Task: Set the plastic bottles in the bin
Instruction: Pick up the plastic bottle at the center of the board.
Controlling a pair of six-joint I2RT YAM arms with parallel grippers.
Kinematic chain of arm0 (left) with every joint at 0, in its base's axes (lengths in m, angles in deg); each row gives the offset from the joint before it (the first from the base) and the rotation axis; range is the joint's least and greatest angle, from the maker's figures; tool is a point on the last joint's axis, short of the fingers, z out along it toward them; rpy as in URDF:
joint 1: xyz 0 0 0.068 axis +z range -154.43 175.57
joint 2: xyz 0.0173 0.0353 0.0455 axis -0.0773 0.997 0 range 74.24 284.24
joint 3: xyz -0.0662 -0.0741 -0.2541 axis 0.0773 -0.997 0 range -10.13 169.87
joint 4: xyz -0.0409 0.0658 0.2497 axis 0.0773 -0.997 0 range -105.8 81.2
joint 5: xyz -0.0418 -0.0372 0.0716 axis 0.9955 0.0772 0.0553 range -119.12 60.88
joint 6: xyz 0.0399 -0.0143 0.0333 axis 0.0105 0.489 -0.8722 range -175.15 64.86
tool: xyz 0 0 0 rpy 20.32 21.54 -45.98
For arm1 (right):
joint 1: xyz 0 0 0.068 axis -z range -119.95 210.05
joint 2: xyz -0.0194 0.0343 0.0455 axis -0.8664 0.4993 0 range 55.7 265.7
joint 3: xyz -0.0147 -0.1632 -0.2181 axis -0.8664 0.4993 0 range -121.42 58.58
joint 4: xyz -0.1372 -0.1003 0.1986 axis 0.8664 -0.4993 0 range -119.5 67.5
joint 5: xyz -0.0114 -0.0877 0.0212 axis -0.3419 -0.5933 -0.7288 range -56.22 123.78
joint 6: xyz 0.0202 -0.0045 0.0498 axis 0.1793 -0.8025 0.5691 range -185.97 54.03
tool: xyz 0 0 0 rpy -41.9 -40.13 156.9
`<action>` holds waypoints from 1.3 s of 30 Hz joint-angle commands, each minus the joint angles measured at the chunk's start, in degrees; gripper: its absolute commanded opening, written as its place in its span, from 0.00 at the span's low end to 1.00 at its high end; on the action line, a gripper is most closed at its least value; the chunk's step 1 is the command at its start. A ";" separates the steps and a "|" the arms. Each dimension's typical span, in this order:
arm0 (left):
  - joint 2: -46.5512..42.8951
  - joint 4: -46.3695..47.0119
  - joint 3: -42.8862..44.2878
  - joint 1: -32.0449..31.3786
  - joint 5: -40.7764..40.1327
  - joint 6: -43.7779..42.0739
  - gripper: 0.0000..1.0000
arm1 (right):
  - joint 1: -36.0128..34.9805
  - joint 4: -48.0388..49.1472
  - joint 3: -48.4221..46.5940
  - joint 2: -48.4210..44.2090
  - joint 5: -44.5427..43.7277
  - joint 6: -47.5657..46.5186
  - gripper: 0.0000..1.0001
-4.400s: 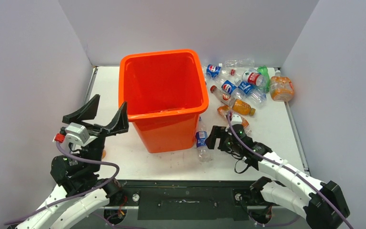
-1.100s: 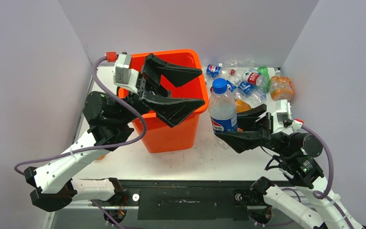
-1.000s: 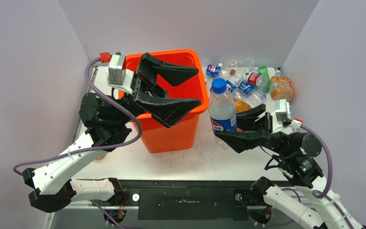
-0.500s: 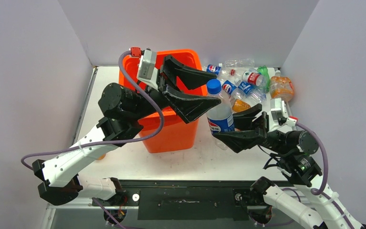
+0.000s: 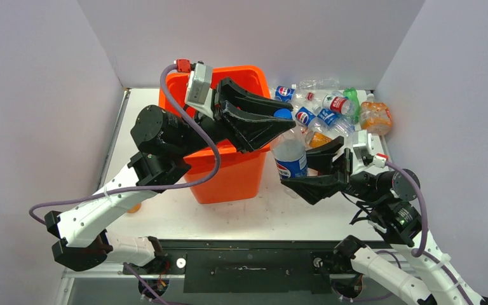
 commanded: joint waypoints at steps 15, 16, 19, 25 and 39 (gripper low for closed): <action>-0.10 -3.31 3.23 -0.81 2.63 -0.49 0.32 | 0.26 -1.59 -5.79 3.84 -0.41 -0.58 0.38; -0.31 -3.43 2.96 -0.81 2.66 -0.65 0.55 | 0.27 -1.00 -5.76 3.81 -0.43 -0.64 0.37; -0.72 -3.86 2.52 -0.81 3.38 -1.16 0.70 | 0.28 -0.13 -5.85 4.17 -0.22 -0.64 0.35; -0.60 -6.92 3.82 -0.81 3.23 -2.29 0.24 | 0.20 1.10 -5.61 4.83 0.33 -0.13 0.33; -9.75 -5.00 4.37 3.84 -18.00 -15.88 0.00 | 0.31 -15.20 -14.21 0.93 -12.85 -4.68 0.90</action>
